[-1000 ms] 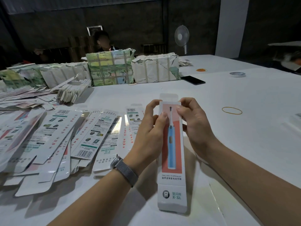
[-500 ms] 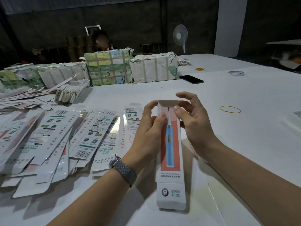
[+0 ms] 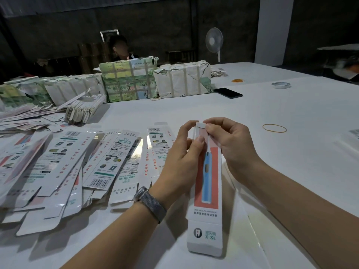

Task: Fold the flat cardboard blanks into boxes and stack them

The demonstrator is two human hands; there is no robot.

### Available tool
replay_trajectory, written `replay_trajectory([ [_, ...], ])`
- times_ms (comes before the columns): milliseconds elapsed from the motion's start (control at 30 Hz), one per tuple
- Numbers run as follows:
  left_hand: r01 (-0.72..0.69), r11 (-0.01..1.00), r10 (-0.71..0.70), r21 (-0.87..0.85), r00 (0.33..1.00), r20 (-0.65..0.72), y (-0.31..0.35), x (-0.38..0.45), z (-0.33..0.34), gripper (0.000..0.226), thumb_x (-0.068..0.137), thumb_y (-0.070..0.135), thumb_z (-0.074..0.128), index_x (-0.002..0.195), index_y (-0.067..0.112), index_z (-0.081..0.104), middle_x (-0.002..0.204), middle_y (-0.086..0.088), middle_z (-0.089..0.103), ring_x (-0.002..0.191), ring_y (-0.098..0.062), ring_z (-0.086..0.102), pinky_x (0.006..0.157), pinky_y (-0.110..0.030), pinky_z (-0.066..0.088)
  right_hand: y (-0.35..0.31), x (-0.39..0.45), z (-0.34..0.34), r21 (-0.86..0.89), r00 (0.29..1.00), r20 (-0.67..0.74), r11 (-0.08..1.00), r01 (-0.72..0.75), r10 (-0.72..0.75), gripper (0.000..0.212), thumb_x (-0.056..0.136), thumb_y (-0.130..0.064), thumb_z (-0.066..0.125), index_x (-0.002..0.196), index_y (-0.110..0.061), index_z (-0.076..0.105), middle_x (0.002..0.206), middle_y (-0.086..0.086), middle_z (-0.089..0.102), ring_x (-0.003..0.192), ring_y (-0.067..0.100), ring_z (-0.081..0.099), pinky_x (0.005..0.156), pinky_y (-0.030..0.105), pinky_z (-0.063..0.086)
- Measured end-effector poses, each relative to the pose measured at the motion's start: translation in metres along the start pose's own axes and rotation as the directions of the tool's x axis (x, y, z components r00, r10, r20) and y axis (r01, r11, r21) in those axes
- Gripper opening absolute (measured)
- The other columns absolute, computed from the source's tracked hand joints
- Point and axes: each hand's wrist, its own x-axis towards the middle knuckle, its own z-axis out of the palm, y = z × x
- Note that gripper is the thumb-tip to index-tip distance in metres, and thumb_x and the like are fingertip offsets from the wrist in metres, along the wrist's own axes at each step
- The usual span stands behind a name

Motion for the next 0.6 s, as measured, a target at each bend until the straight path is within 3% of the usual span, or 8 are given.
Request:
replay_trajectory([
  [200,-0.049,0.998,0.049,0.028,0.999,0.003,0.0002,0.002,0.0019,0.039,0.093,0.052,0.043,0.131,0.05,0.04,0.082,0.004,0.071,0.076,-0.013,0.074,0.066,-0.021,0.056,-0.0006,-0.0044,0.0019,0.044,0.999,0.009,0.998,-0.041,0.041,0.018,0.096,-0.014,0.059,0.082,-0.017,0.071,0.077,0.004,0.067,0.068,0.02,0.064,0.069,0.035,0.057],
  [367,-0.059,0.996,0.058,0.067,0.998,0.026,0.002,0.0021,0.0026,0.03,0.093,0.054,0.041,0.122,0.062,0.039,0.082,0.017,0.07,0.079,-0.008,0.074,0.065,-0.018,0.055,-0.0023,-0.0031,-0.0001,-0.004,0.999,-0.024,0.999,0.036,-0.036,0.026,0.094,-0.01,0.06,0.074,-0.023,0.07,0.075,-0.001,0.067,0.072,0.017,0.062,0.069,0.031,0.057],
  [433,-0.074,0.995,0.072,0.074,0.997,0.023,0.0029,0.0018,0.0027,0.028,0.094,0.053,0.042,0.119,0.065,0.041,0.084,0.014,0.07,0.08,-0.006,0.073,0.066,-0.018,0.055,-0.0015,-0.0038,0.0004,0.001,0.999,-0.024,0.999,0.046,-0.046,0.028,0.094,-0.011,0.061,0.072,-0.025,0.071,0.077,0.0,0.068,0.072,0.017,0.063,0.069,0.031,0.057],
  [600,-0.089,0.992,0.088,0.087,0.996,0.019,0.0033,0.0006,0.0025,0.034,0.101,0.046,0.046,0.135,0.048,0.042,0.088,0.009,0.069,0.083,-0.008,0.073,0.069,-0.02,0.057,-0.0014,-0.0023,0.0002,0.001,0.998,-0.016,0.998,0.064,-0.064,0.019,0.091,-0.016,0.068,0.075,-0.024,0.074,0.08,0.0,0.07,0.076,0.016,0.064,0.074,0.033,0.058],
])
